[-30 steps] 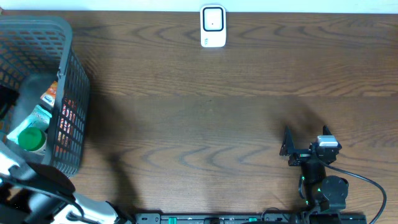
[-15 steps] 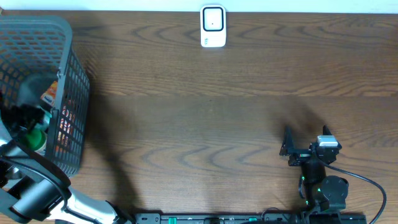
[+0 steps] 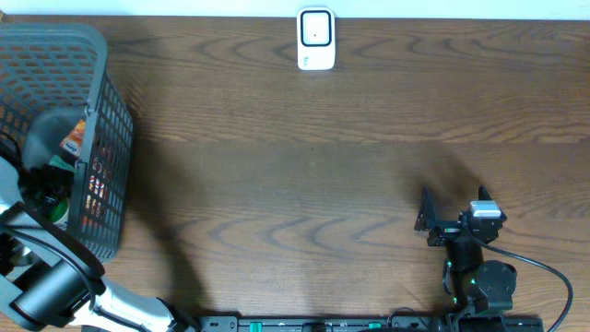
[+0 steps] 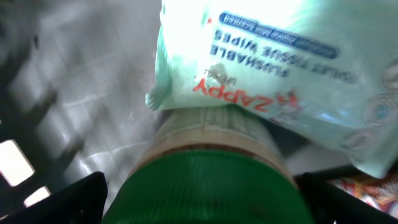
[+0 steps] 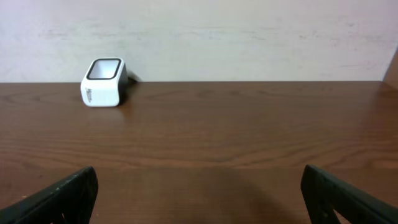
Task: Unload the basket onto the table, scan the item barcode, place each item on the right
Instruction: 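Grasp the green-lidded jar with the left gripper and lift it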
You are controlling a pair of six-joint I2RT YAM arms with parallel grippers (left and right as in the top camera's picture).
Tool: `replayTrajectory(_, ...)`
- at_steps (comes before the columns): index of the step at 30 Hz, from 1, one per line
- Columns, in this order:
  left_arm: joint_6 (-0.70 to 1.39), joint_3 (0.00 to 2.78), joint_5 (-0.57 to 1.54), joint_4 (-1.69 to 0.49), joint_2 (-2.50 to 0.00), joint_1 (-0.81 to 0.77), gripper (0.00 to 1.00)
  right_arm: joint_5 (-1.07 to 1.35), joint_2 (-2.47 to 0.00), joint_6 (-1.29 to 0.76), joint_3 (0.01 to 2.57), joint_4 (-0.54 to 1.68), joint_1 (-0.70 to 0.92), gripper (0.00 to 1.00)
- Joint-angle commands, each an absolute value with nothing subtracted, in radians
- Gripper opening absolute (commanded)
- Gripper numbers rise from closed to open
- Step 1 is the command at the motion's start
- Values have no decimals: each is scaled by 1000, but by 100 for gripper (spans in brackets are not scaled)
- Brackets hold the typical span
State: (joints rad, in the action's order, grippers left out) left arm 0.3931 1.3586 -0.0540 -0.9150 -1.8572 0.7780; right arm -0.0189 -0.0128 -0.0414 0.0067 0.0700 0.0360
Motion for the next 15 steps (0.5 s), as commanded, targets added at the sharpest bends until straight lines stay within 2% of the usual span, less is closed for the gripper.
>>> replayTrajectory(1, 406, 1330, -68, -902, -1859, 783, 98, -24, -9, -51, 6, 72, 47, 99)
replayTrajectory(3, 406, 1331, -68, -899, -1857, 783, 99, -24, -9, -51, 6, 72, 47, 99)
replayTrajectory(8, 406, 1332, -69, -900, -1850, 783, 75, -25, -9, -51, 6, 72, 47, 99)
replayTrajectory(12, 406, 1355, -72, -919, -1821, 783, 65, -24, -9, -51, 6, 72, 47, 99)
replayTrajectory(15, 406, 1389, -72, -940, -1772, 783, 63, -25, -9, -51, 6, 72, 47, 99)
